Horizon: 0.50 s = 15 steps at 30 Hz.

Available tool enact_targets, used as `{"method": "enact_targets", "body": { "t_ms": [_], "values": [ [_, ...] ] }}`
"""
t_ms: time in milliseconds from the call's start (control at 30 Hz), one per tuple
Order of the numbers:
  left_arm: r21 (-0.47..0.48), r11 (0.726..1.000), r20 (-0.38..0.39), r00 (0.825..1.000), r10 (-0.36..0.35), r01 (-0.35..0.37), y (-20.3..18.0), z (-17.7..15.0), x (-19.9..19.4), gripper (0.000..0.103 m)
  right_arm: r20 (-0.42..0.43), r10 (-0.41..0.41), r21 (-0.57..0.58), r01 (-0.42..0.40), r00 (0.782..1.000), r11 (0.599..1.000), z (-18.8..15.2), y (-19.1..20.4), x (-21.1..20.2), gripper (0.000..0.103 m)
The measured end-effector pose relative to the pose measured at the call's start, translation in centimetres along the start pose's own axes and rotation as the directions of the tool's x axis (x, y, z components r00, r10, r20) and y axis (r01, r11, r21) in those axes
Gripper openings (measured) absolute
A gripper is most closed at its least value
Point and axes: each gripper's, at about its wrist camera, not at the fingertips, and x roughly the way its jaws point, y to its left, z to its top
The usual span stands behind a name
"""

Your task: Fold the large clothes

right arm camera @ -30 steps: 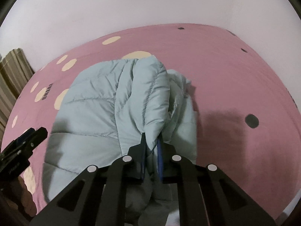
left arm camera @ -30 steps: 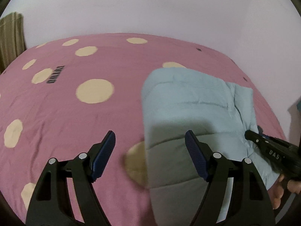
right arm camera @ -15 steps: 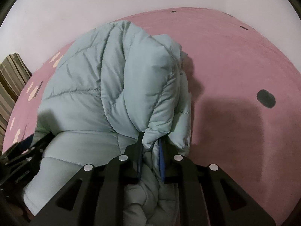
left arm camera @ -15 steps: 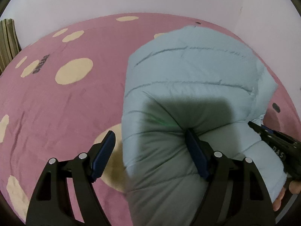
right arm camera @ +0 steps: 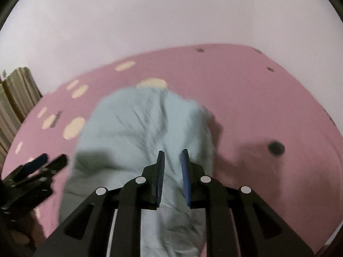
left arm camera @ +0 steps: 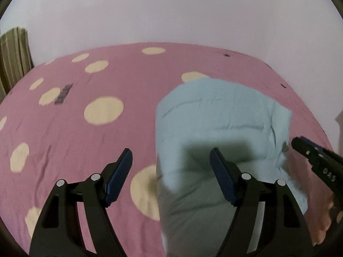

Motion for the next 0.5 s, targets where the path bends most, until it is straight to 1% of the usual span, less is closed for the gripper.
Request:
{"method": "enact_targets", "body": {
  "t_ms": [33, 100, 200, 267, 300, 367, 500],
  "values": [
    [0.004, 1.000, 0.006, 1.000, 0.006, -0.006, -0.2, 0.4, 0.0, 0.074, 0.003, 0.010, -0.008, -0.010, 1.000, 1.000, 0.5, 0.3, 0.1, 0.016],
    [0.010, 1.000, 0.000, 1.000, 0.001, -0.001, -0.8, 1.3, 0.8, 0.074, 0.000, 0.000, -0.034, 0.000, 1.000, 0.999, 1.5, 1.2, 1.3, 0.016],
    [0.013, 1.000, -0.051, 0.998, 0.020, -0.020, -1.3, 1.7, 3.0, 0.075, -0.062, -0.016, -0.034, 0.014, 0.998, 0.999, 2.1, 1.5, 4.4, 0.016],
    [0.013, 0.999, -0.091, 0.995, 0.042, -0.042, -1.3, 1.5, 4.5, 0.075, -0.097, -0.050, -0.030, 0.047, 0.994, 0.998, 1.5, 1.2, 6.2, 0.016],
    [0.004, 0.999, -0.107, 0.993, 0.040, -0.040, -1.2, 1.3, 5.1, 0.075, -0.108, -0.056, -0.026, 0.053, 0.993, 0.998, 1.2, 1.1, 6.6, 0.016],
    [0.004, 0.999, -0.116, 0.992, 0.039, -0.039, -1.2, 0.7, 5.7, 0.075, -0.121, -0.057, -0.021, 0.055, 0.991, 0.998, 0.5, 0.6, 7.5, 0.016],
    [0.058, 0.996, -0.117, 0.990, 0.073, -0.067, -2.1, -0.1, 7.3, 0.076, -0.131, -0.062, -0.029, 0.059, 0.989, 0.998, -0.6, 0.3, 9.6, 0.016]
  ]
}}
